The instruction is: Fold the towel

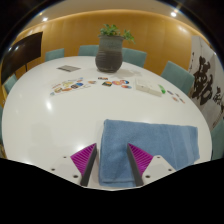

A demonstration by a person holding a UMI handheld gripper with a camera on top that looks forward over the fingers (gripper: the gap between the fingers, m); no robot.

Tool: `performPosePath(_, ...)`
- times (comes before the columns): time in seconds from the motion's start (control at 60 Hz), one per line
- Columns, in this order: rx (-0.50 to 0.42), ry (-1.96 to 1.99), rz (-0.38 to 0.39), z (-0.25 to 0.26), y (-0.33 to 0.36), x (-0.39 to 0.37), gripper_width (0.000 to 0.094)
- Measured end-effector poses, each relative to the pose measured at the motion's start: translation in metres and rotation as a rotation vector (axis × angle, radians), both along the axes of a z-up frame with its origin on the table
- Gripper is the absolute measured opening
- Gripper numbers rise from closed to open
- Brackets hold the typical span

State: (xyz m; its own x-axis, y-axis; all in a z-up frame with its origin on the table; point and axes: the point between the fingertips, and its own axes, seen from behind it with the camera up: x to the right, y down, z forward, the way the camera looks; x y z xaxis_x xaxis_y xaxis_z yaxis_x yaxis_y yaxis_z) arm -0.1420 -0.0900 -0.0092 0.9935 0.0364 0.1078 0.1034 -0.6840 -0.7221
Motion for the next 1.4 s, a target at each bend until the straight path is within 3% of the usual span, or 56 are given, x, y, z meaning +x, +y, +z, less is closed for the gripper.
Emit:
performPosePath(0.033, 0.001, -0.026, 0.006, -0.002, 0.004, 0.002, 0.0565)
performPosePath(0.133, 0.009, -0.136, 0.032, -0.001, 0.009, 0.015, 0.0151)
performPosePath(0.183, 0.017, -0.178, 0.067, -0.001, 0.009, 0.014, 0.0086)
performPosePath(0.35, -0.012, -0.063, 0.081, 0.006, 0.009, -0.004, 0.0046)
performPosePath(0.45, 0.018, 0.121, 0.157, 0.052, 0.002, -0.038, 0.0046)
performPosePath(0.633, 0.091, 0.502, 0.134, 0.163, 0.009, -0.055, 0.005)
performPosePath(0.717, 0.084, 0.507, 0.099, 0.158, 0.015, -0.018, 0.0051)
performPosePath(0.817, 0.028, 0.421, 0.02, 0.107, 0.016, 0.036, 0.0055)
performPosePath(0.867, -0.002, 0.376, -0.015, 0.082, 0.015, 0.06, 0.0078)
performPosePath(0.917, -0.028, 0.347, -0.031, 0.061, 0.012, 0.083, 0.0165)
performPosePath(0.983, -0.042, 0.299, -0.058, 0.048, 0.009, 0.102, 0.037)
performPosePath(1.067, -0.036, 0.219, -0.073, 0.056, 0.0, 0.132, 0.0761)
performPosePath(1.1, -0.022, 0.197, -0.076, 0.064, -0.007, 0.139, 0.0874)
performPosePath(1.4, 0.029, 0.03, -0.07, 0.182, -0.101, 0.134, 0.0866)
